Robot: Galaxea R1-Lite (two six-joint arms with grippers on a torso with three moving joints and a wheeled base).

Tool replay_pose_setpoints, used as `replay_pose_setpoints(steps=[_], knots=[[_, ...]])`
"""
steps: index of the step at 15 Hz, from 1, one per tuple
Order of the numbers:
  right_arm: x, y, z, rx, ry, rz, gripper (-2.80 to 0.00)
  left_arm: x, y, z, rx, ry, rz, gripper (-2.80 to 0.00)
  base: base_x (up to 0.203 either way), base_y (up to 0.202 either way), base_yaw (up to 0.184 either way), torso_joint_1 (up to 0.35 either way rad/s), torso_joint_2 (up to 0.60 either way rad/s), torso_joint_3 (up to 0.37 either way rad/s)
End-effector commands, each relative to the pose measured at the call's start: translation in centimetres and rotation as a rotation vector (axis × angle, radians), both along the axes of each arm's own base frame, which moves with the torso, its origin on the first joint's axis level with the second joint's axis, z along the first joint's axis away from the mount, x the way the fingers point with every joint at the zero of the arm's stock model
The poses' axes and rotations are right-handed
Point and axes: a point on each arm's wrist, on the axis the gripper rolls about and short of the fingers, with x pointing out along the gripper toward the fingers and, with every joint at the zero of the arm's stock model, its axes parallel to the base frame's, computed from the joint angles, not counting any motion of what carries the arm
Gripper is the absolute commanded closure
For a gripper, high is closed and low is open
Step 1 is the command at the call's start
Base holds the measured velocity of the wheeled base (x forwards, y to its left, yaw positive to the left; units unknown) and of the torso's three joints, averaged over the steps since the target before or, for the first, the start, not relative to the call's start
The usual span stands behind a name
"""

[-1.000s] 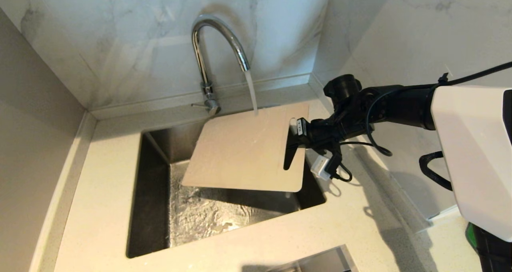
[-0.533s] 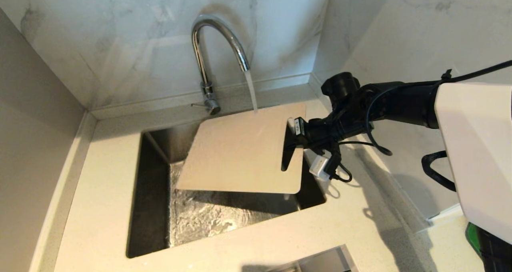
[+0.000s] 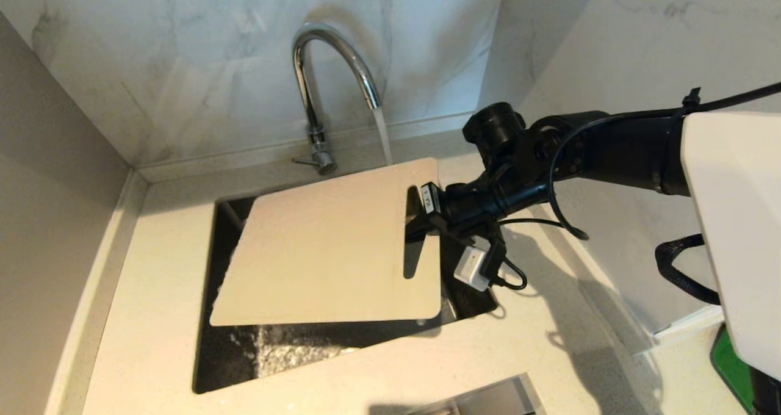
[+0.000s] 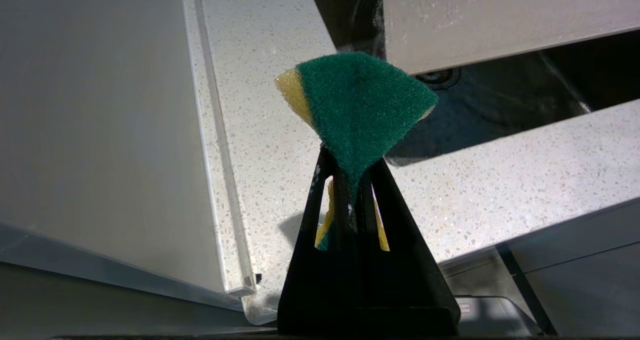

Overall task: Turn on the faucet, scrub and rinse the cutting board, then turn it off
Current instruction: Scrub the cutting board underwater

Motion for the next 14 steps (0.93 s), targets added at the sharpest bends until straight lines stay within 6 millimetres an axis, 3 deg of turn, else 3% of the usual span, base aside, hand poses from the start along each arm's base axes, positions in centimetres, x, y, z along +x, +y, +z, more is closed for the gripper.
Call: replay_pose_setpoints(steps=[1, 5, 10, 14], knots=[[-1.6, -0.1, 1.5, 0.004, -0.021, 0.026, 0.00, 0.0, 0.0, -0.1, 0.000, 0.002, 0.000, 0.00, 0.000, 0.000, 0.000, 0.000, 0.00, 0.000], [-3.4, -0.4, 3.4, 0.018, -0.055, 0.036, 0.00, -0.1, 0.0, 0.4, 0.018, -0.007, 0.006, 0.00, 0.000, 0.000, 0.000, 0.000, 0.00, 0.000], [-4.7, -0.7, 3.5, 0.029, -0.036, 0.059, 0.00, -0.1, 0.0, 8.6, -0.003, -0.077, -0.008, 0.00, 0.000, 0.000, 0.000, 0.000, 0.00, 0.000], [-5.1, -0.8, 4.1, 0.047, -0.047, 0.072, 0.00, 2.7, 0.0, 14.5, -0.007, -0.034, -0.043, 0.00, 0.000, 0.000, 0.000, 0.000, 0.00, 0.000]])
